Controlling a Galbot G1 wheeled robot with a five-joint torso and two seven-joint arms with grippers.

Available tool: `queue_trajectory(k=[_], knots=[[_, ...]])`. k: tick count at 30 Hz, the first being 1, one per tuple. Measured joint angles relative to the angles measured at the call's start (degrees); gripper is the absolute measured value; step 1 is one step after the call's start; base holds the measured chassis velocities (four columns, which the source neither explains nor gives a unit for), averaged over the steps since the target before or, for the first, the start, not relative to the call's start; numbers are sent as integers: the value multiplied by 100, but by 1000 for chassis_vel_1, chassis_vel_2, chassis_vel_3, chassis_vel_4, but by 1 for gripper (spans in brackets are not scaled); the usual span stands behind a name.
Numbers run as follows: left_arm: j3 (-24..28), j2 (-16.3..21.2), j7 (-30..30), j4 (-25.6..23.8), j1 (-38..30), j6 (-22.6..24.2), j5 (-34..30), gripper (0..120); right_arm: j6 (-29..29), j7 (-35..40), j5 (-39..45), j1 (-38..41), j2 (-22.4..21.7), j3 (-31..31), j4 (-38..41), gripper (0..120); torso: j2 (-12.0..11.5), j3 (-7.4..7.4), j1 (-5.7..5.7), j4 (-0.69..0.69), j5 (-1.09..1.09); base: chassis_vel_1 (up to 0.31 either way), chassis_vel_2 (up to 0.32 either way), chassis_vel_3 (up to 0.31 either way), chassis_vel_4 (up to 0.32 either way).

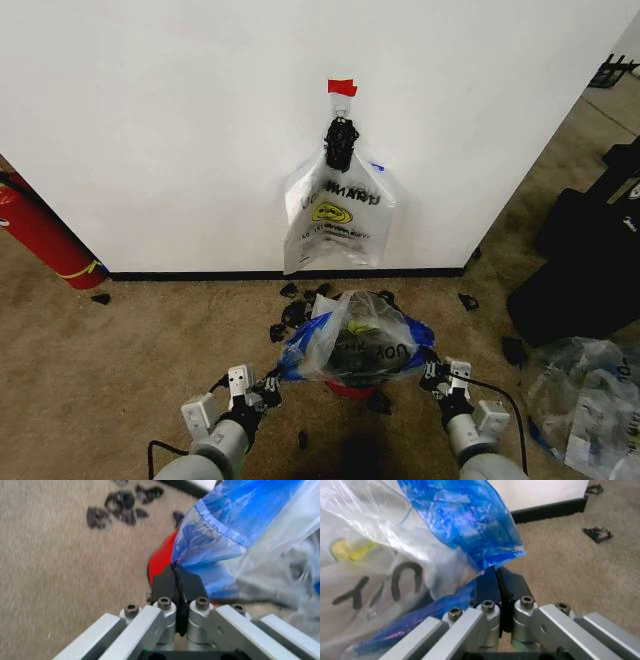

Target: Pick up the garbage bag from the wall and place it over the trash bin.

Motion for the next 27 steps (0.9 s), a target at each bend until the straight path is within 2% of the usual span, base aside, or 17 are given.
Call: queue_trajectory(k=[11, 20, 27], knots=[[122, 42, -87, 204, 29, 194, 71, 0, -492, 263, 45, 157, -28, 44, -189, 0, 0, 0, 0, 0, 0, 0, 0, 0, 0], [278, -164, -107, 649, -598, 189, 70, 0, -854, 356, 401, 659, -40, 22, -342, 0, 0, 0, 0, 0, 0, 0, 0, 0, 0], [656, -420, -167, 1025, -1067, 286, 125, 0, -1070, 350, 438, 1012, -47, -59, -659, 0, 0, 0, 0, 0, 0, 0, 0, 0, 0]])
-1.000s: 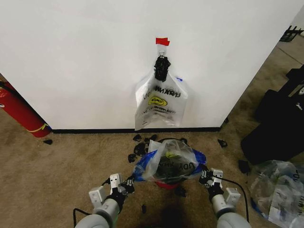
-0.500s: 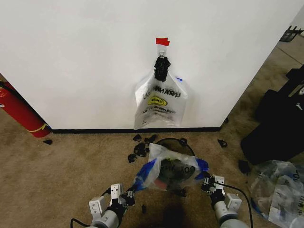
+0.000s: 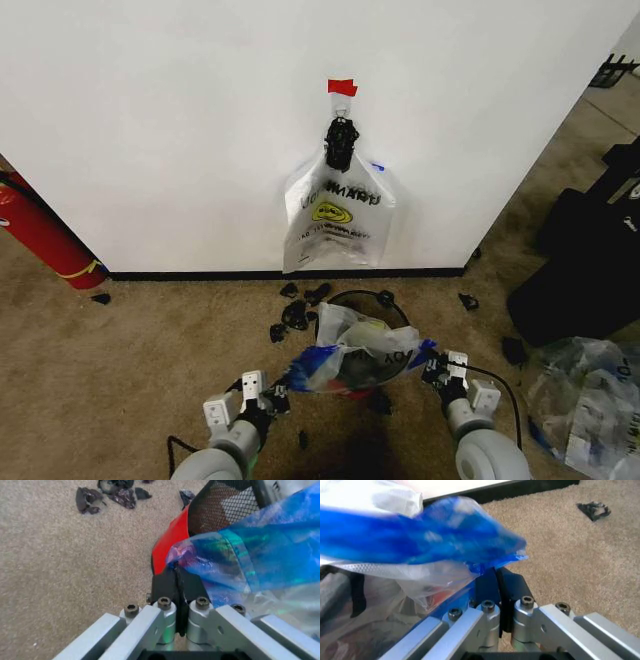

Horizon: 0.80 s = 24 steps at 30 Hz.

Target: Pick up the garbage bag from the wall and place it over the trash bin.

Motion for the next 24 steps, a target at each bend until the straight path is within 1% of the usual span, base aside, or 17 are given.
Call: queue_trajectory(k=[4, 8, 15, 16, 17, 18, 19, 21, 22, 24], knots=[[99, -124, -46, 298, -299, -18, 33, 0, -12, -1, 48, 167, 5, -20, -182, 0, 0, 0, 0, 0, 0, 0, 0, 0, 0], [94, -169, -77, 428, -404, -128, 81, 0, 5, -4, 123, 214, -5, 11, -249, 0, 0, 0, 0, 0, 0, 0, 0, 0, 0], [40, -118, 57, 260, -194, -193, 180, 0, 92, -32, 117, 140, -14, 37, -214, 0, 0, 0, 0, 0, 0, 0, 0, 0, 0], [34, -106, 137, 169, -82, -201, 292, 0, 165, -85, 56, 84, -3, 39, -179, 0, 0, 0, 0, 0, 0, 0, 0, 0, 0], [21, -91, 188, 98, 0, -210, 382, 3, 233, -157, -26, 17, 2, 43, -133, 0, 0, 0, 0, 0, 0, 0, 0, 0, 0], [1, -76, 230, 33, 77, -215, 448, 7, 276, -200, -89, -33, 2, 49, -101, 3, 0, 0, 0, 0, 0, 0, 0, 0, 0], [-30, -54, 275, -45, 174, -218, 519, 13, 360, -249, -187, -109, 3, 54, -51, 8, 0, 0, 0, 0, 0, 0, 0, 0, 0], [-119, 8, 378, -222, 425, -258, 731, 19, 604, -361, -426, -306, 12, 99, 77, 16, 0, -1, 0, 0, 0, 0, 0, 0, 0], [-119, 8, 378, -222, 425, -258, 731, 19, 604, -361, -426, -306, 12, 99, 77, 16, 0, -1, 0, 0, 0, 0, 0, 0, 0], [-230, 77, 543, -372, 796, -450, 1208, 30, 861, -587, -652, -570, 45, 218, 236, 26, 0, -1, 0, 1, 0, 0, 0, 0, 0]])
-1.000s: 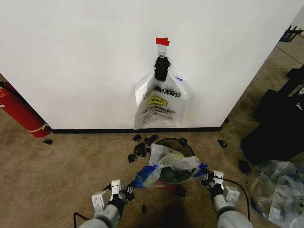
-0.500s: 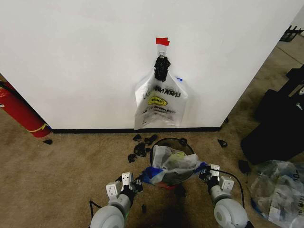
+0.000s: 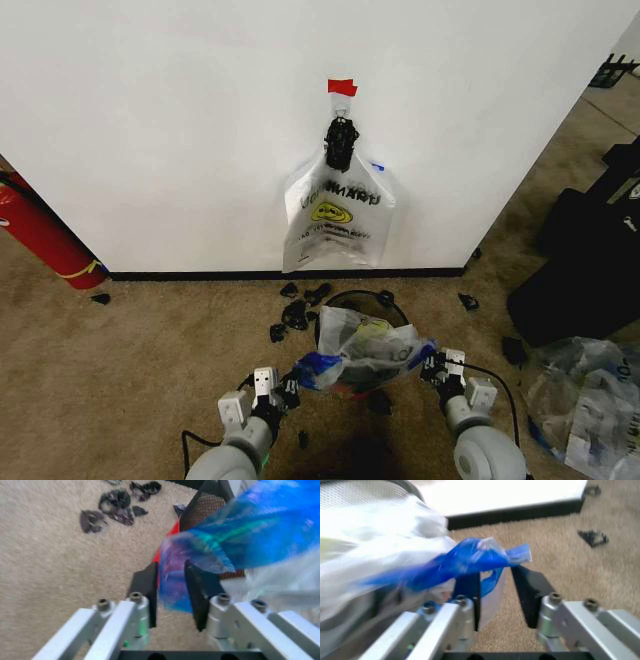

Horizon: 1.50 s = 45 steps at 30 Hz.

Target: Pick up the garbage bag from the wall and place it over the trash bin.

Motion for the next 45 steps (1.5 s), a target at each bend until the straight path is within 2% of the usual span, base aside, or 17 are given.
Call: queue_trajectory(k=[2, 3, 9, 11, 16, 17, 18, 20, 25, 26, 29, 34, 35, 37, 40, 41, 45], knots=[[-111, 29, 231, -91, 344, -332, 530, 37, 221, -49, -323, -237, 43, 82, 132, 35, 0, 0, 0, -1, 0, 0, 0, 0, 0], [-111, 29, 231, -91, 344, -332, 530, 37, 221, -49, -323, -237, 43, 82, 132, 35, 0, 0, 0, -1, 0, 0, 0, 0, 0], [-144, -20, 435, -190, 1042, -975, 1842, 65, 684, -64, -1076, -865, 129, 242, 371, 60, 0, -1, 0, 0, 0, 0, 0, 0, 0], [-145, -27, 439, -219, 1113, -1043, 1954, 66, 757, -70, -1122, -932, 140, 259, 383, 64, 0, -1, -1, 0, 0, 0, 0, 0, 0], [-201, -55, 414, -400, 1435, -1500, 2316, 84, 1449, -176, -1385, -1298, 243, 372, 365, 84, 0, -1, -1, -1, 0, 0, 0, 0, 0], [-256, -47, 395, -448, 1502, -1692, 2347, 91, 1790, -205, -1411, -1383, 305, 423, 334, 90, 0, -1, -1, 0, 0, 0, 0, 0, 0], [-256, -47, 395, -448, 1502, -1692, 2347, 91, 1790, -205, -1411, -1383, 305, 423, 334, 90, 0, -1, -1, 0, 0, 0, 0, 0, 0], [-317, -21, 381, -481, 1524, -1907, 2387, 98, 2224, -235, -1403, -1458, 399, 498, 314, 96, 0, 0, 0, -1, 0, 0, 0, 0, 0], [-248, -65, 422, -491, 1382, -2259, 2880, 100, 3309, -470, -1368, -1769, 765, 788, 543, 100, 0, 0, -1, -2, -1, 0, 0, 0, 0], [-248, -65, 422, -491, 1382, -2259, 2880, 100, 3309, -470, -1368, -1769, 765, 788, 543, 100, 0, 0, -1, -2, -1, 0, 0, 0, 0], [-175, -249, 519, -468, 1303, -2419, 3302, 100, 3893, -607, -1378, -1908, 941, 858, 746, 100, 0, 0, 0, -3, -1, 0, 0, 0, 0], [-288, -566, 613, -714, 1283, -2363, 3498, 100, 4193, -782, -1303, -1969, 998, 761, 1006, 100, 0, 0, -1, 9, 2, 0, 0, 0, 0], [-308, -569, 645, -777, 1138, -2252, 3453, 100, 4299, -777, -1368, -2063, 1096, 767, 1082, 100, 0, 0, 0, 2, 0, 0, 0, 0, 0], [-316, -424, 714, -828, 800, -2025, 3313, 100, 4509, -729, -1542, -2232, 1270, 795, 1181, 100, 0, 0, 0, -4, 0, 0, 0, 0, 0], [-240, 26, 823, -794, 117, -1671, 2926, 100, 4757, -446, -1865, -2486, 1540, 807, 1366, 100, 0, 1, 0, -3, -1, 0, 0, 0, 0], [-240, 26, 823, -794, 117, -1671, 2926, 100, 4757, -446, -1865, -2486, 1540, 807, 1366, 100, 0, 1, 0, -3, -1, 0, 0, 0, 0], [-51, 524, 905, -587, -677, -1312, 2363, 100, 4891, -99, -2207, -2744, 1779, 801, 1555, 100, 0, 1, 0, -2, -1, 0, 0, 0, 0]])
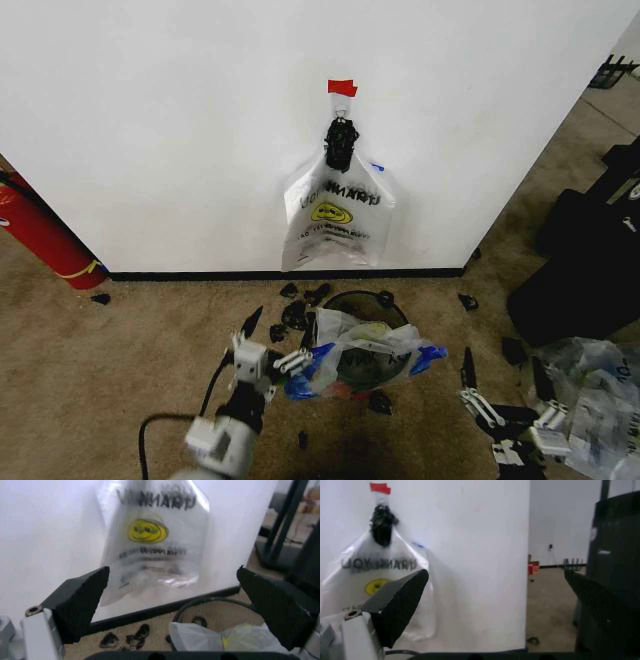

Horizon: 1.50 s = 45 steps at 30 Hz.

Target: Pick up the garbage bag from the wall and place it over the trash bin.

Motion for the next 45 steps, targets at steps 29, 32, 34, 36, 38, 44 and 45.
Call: queue_trajectory(k=[29, 32, 34, 36, 38, 44, 45], knots=[[3007, -426, 718, 2775, -5854, 3715, -2915, 100, -964, 291, -599, -767, 299, -55, 938, 100, 0, 0, 1, 3, 3, 0, 0, 0, 0], [3042, -631, 936, 3191, -6212, 3953, -3181, 100, -1001, 283, -475, -745, 300, 9, 957, 100, -1, 0, 1, 1, 2, 0, 0, 0, 0], [3065, -648, 1022, 3271, -6302, 3991, -3211, 100, -1016, 283, -438, -741, 300, 28, 970, 100, 0, 0, 1, 0, 2, 0, 0, 0, 0], [3174, -645, 1369, 3513, -6582, 4128, -3236, 100, -1067, 282, -321, -722, 287, 112, 1008, 100, 0, 0, 1, 2, 2, 0, 0, 0, 0], [3281, -621, 1718, 3662, -6739, 4212, -3156, 100, -1100, 277, -278, -701, 276, 154, 1024, 100, 0, 0, 1, 2, 2, 0, 0, 0, 0], [3520, -719, 2682, 4015, -7003, 4249, -2520, 96, -1183, 254, -194, -662, 268, 179, 1088, 100, 0, 0, 0, 3, 2, 0, 0, 0, 0], [3544, -767, 2744, 4085, -7034, 4248, -2440, 95, -1186, 252, -186, -662, 269, 180, 1096, 100, 0, 0, 0, 1, 1, 0, 0, 0, 0]])
